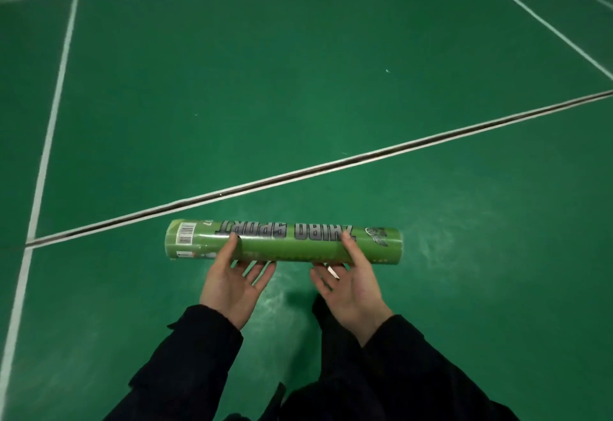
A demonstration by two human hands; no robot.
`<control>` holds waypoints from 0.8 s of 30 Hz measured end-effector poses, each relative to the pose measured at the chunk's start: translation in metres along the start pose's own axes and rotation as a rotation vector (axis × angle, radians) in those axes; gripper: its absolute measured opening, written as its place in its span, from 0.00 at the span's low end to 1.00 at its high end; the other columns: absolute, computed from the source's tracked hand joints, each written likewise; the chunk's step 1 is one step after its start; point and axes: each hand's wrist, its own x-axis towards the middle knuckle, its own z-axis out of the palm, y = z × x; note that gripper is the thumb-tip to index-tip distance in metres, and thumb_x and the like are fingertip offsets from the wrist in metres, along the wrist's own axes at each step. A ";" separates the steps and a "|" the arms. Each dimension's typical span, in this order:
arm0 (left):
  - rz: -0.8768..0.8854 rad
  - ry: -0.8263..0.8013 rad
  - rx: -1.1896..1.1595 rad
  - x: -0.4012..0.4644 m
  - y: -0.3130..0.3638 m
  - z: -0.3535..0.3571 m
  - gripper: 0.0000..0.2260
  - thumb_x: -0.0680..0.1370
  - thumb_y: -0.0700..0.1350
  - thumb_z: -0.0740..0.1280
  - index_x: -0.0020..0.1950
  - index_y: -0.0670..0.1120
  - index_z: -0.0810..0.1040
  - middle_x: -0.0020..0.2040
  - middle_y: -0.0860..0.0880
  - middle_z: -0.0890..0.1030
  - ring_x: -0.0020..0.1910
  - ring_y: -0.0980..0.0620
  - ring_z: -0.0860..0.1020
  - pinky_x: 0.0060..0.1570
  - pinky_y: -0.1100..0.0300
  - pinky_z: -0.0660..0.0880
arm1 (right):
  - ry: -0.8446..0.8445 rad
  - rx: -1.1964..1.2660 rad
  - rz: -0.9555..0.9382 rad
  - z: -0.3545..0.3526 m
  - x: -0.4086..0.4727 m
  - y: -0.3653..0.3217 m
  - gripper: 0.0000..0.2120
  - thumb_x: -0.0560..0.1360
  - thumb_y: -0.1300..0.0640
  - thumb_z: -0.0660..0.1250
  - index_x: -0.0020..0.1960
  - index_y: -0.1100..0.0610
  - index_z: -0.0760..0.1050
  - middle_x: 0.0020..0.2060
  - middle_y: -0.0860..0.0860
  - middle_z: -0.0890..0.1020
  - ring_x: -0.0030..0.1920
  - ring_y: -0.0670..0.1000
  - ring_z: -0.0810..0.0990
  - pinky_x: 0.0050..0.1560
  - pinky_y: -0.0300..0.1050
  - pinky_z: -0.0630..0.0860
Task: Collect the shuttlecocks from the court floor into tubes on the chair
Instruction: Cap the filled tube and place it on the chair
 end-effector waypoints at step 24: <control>0.085 0.093 -0.089 0.454 0.393 0.287 0.09 0.80 0.46 0.71 0.58 0.48 0.76 0.64 0.41 0.77 0.68 0.41 0.77 0.66 0.47 0.77 | -0.075 -0.272 0.073 0.501 0.399 -0.321 0.32 0.69 0.42 0.78 0.69 0.49 0.75 0.63 0.57 0.81 0.63 0.59 0.80 0.61 0.54 0.77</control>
